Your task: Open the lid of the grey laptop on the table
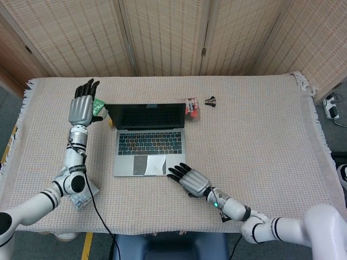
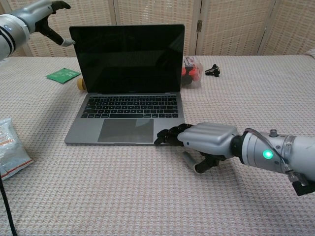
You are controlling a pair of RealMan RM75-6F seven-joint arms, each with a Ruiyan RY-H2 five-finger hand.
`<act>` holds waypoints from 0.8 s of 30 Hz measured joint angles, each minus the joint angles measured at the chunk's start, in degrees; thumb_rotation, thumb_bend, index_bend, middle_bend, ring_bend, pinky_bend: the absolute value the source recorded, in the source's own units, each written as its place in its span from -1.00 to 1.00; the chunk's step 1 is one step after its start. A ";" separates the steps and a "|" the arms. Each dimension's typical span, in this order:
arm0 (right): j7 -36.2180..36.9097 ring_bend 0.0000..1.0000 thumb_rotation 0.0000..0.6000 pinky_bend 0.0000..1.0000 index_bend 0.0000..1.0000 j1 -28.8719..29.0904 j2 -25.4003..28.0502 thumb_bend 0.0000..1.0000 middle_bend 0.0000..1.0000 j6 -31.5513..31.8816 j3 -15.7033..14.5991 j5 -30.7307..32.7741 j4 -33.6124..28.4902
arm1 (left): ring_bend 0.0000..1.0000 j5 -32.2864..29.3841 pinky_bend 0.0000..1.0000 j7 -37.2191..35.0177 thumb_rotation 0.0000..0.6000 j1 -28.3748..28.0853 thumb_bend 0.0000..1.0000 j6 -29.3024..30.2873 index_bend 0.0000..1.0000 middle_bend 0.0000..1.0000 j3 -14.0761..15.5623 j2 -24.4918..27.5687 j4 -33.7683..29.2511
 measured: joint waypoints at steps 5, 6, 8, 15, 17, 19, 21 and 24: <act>0.56 -0.86 1.00 -1.00 -1.00 -0.99 1.58 0.75 -1.00 2.99 -0.11 -1.21 -2.00 | -1.00 5.29 -1.00 -1.28 1.00 2.34 -0.29 0.41 -1.00 -1.00 4.25 3.81 -3.36; 0.75 -0.86 1.00 -1.00 -1.00 -1.23 1.96 0.75 -1.00 3.69 -0.12 -1.51 -2.47 | -1.00 5.76 -1.00 -1.58 1.00 2.91 -0.29 0.54 -1.00 -1.00 4.88 4.63 -4.28; 1.21 -0.86 1.00 -1.00 -1.00 -1.93 3.17 0.75 -1.00 5.66 -0.16 -2.32 -3.80 | -1.00 6.36 -1.00 -2.28 1.00 4.37 -0.29 1.14 -1.00 -1.00 5.70 6.07 -6.76; 1.88 -0.79 1.00 -1.00 -1.00 -5.99 11.67 0.75 -1.00 14.35 -0.47 -4.58 -10.48 | -1.00 7.66 -1.00 -2.48 1.00 10.50 -0.29 4.85 -1.00 -1.00 9.24 11.66 -16.95; 1.66 -0.77 1.00 -1.00 -1.00 -7.93 15.23 0.75 -1.00 17.51 -0.83 -5.06 -12.83 | -1.00 7.83 -1.00 -2.17 1.00 12.75 -0.29 6.44 -1.00 -1.00 10.46 13.62 -20.29; 1.33 -0.76 1.00 -1.00 -1.00 -10.30 19.08 0.71 -1.00 20.92 -1.37 -5.43 -15.18 | -1.00 8.20 -1.00 -1.96 1.00 15.35 -0.29 8.71 -1.00 -1.00 11.80 15.50 -23.32; 1.08 -0.77 1.00 -1.00 -1.00 -12.67 22.40 0.62 -1.00 24.11 -1.93 -5.63 -16.98 | -1.00 8.75 -1.00 -2.07 1.00 17.60 -0.29 11.02 -0.99 -1.00 12.92 16.76 -25.32; 1.09 -0.77 1.00 -1.00 -1.00 -17.19 27.44 0.48 -1.00 29.49 -3.05 -5.79 -19.24 | -1.00 10.40 -1.00 -2.76 1.00 21.48 -0.29 14.97 -0.97 -1.00 15.02 18.56 -27.91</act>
